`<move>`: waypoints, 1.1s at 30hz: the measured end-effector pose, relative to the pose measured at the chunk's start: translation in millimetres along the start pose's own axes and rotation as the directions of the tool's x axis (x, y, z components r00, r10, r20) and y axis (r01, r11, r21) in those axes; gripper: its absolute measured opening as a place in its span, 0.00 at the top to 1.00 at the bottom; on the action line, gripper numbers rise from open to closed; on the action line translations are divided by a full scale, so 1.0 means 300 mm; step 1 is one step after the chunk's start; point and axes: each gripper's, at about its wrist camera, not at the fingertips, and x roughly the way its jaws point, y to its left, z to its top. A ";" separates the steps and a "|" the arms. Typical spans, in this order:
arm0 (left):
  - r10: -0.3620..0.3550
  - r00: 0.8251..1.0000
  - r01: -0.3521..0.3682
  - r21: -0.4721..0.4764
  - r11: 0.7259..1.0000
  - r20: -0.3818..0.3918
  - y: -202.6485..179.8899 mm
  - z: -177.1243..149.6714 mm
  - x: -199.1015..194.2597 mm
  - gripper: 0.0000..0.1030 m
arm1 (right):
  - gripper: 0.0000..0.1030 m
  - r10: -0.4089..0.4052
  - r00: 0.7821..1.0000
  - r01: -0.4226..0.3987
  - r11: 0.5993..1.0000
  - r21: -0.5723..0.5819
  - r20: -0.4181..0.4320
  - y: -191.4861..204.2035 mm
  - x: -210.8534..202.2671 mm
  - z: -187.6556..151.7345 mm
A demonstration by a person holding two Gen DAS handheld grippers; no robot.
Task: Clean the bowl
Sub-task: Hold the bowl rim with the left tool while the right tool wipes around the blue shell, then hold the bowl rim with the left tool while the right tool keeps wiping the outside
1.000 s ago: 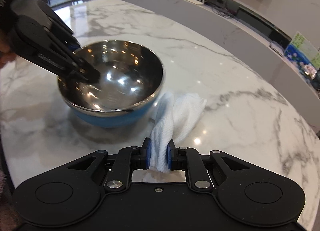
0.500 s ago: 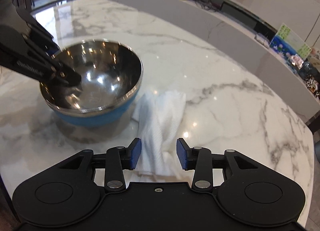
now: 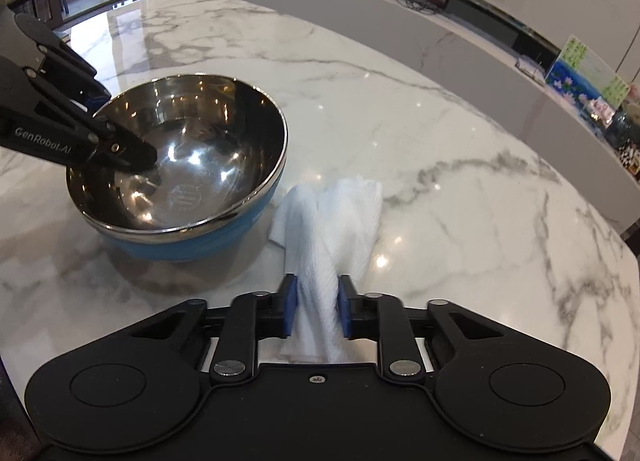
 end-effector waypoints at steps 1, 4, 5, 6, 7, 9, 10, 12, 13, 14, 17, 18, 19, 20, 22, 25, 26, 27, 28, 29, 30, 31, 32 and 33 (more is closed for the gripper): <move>0.001 1.000 -0.001 0.001 1.000 0.000 -0.001 0.002 0.001 0.83 | 0.86 -0.001 1.000 0.001 1.000 0.001 0.003 0.001 -0.001 -0.001; 0.004 1.000 -0.004 0.004 1.000 0.001 -0.004 0.006 0.004 0.83 | 0.87 -0.005 0.999 0.005 1.000 0.002 0.035 -0.003 -0.023 0.003; 0.005 1.000 -0.005 0.004 1.000 0.002 -0.003 0.006 0.004 0.83 | 0.87 -0.007 0.999 0.007 1.000 0.003 0.044 -0.002 -0.033 0.003; 0.005 1.000 -0.005 0.004 1.000 0.003 -0.003 0.006 0.005 0.83 | 0.87 -0.006 0.998 0.006 1.000 0.004 0.059 -0.005 -0.048 0.007; 0.006 1.000 -0.006 0.004 1.000 0.004 -0.003 0.006 0.006 0.83 | 0.87 -0.006 0.997 0.006 1.000 0.006 0.074 -0.009 -0.064 0.012; 0.006 1.000 -0.006 0.005 1.000 0.006 -0.003 0.010 0.009 0.83 | 0.87 -0.001 0.995 0.000 1.000 0.007 0.104 -0.017 -0.094 0.021; 0.007 1.000 -0.007 0.006 1.000 0.006 -0.004 0.012 0.010 0.83 | 0.87 0.007 0.994 -0.007 1.000 0.001 0.114 -0.017 -0.105 0.026; 0.007 1.000 -0.007 0.007 1.000 0.007 -0.005 0.016 0.013 0.83 | 0.87 0.020 0.992 -0.019 1.000 -0.012 0.123 -0.014 -0.117 0.033; 0.007 1.000 -0.007 0.008 1.000 0.007 -0.006 0.018 0.015 0.83 | 0.87 0.023 0.992 -0.021 1.000 -0.019 0.122 -0.011 -0.117 0.034; 0.008 1.000 -0.008 0.008 1.000 0.006 -0.007 0.019 0.016 0.83 | 0.87 0.026 0.992 -0.023 0.999 -0.025 0.121 -0.008 -0.117 0.035; 0.007 1.000 -0.007 0.003 1.000 0.004 -0.006 0.019 0.015 0.83 | 0.87 0.040 0.994 -0.036 0.999 -0.038 0.101 0.013 -0.100 0.029; 0.006 1.000 -0.006 0.000 1.000 0.004 -0.005 0.018 0.014 0.83 | 0.87 0.042 0.995 -0.038 0.998 -0.042 0.094 0.020 -0.095 0.025; 0.006 1.000 -0.006 -0.011 1.000 0.003 -0.002 0.016 0.011 0.83 | 0.87 0.046 0.995 -0.042 0.998 -0.045 0.088 0.028 -0.090 0.021; 0.004 1.000 -0.004 -0.026 1.000 0.001 0.002 0.013 0.007 0.82 | 0.87 0.050 0.995 -0.046 0.998 -0.048 0.081 0.037 -0.086 0.016; 0.004 1.000 -0.005 -0.049 0.999 -0.014 0.009 0.009 0.003 0.78 | 0.87 0.055 0.996 -0.052 0.997 -0.050 0.069 0.049 -0.079 0.007; 0.007 0.999 -0.009 -0.075 0.997 -0.032 0.016 0.002 -0.009 0.76 | 0.87 0.063 0.997 -0.060 0.997 -0.050 0.054 0.067 -0.072 -0.003; 0.001 0.999 -0.003 -0.079 0.997 -0.035 0.015 -0.001 -0.013 0.76 | 0.87 0.063 0.997 -0.060 0.997 -0.052 0.052 0.070 -0.071 -0.005; -0.003 0.999 0.000 -0.082 0.997 -0.037 0.014 -0.003 -0.016 0.76 | 0.87 0.062 0.997 -0.060 0.997 -0.053 0.050 0.073 -0.070 -0.006; -0.004 0.999 0.001 -0.084 0.996 -0.038 0.012 -0.005 -0.017 0.76 | 0.87 0.061 0.997 -0.058 0.997 -0.054 0.050 0.074 -0.069 -0.006; -0.006 0.999 0.002 -0.086 0.996 -0.039 0.011 -0.007 -0.019 0.76 | 0.87 0.060 0.997 -0.057 0.997 -0.054 0.050 0.075 -0.069 -0.005; -0.004 0.999 0.001 -0.085 0.996 -0.040 0.009 -0.008 -0.018 0.76 | 0.87 0.059 0.997 -0.056 0.997 -0.055 0.051 0.074 -0.072 -0.004; -0.002 0.999 -0.001 -0.082 0.997 -0.041 0.007 -0.007 -0.017 0.76 | 0.87 0.057 0.997 -0.054 0.997 -0.056 0.053 0.074 -0.075 -0.002; 0.004 0.999 -0.007 -0.079 0.997 -0.038 0.005 -0.007 -0.016 0.76 | 0.87 0.055 0.997 -0.052 0.997 -0.057 0.053 0.073 -0.077 -0.001; 0.008 0.999 -0.011 -0.077 0.997 -0.036 0.002 -0.007 -0.015 0.78 | 0.87 0.053 0.997 -0.049 0.997 -0.058 0.056 0.070 -0.081 0.001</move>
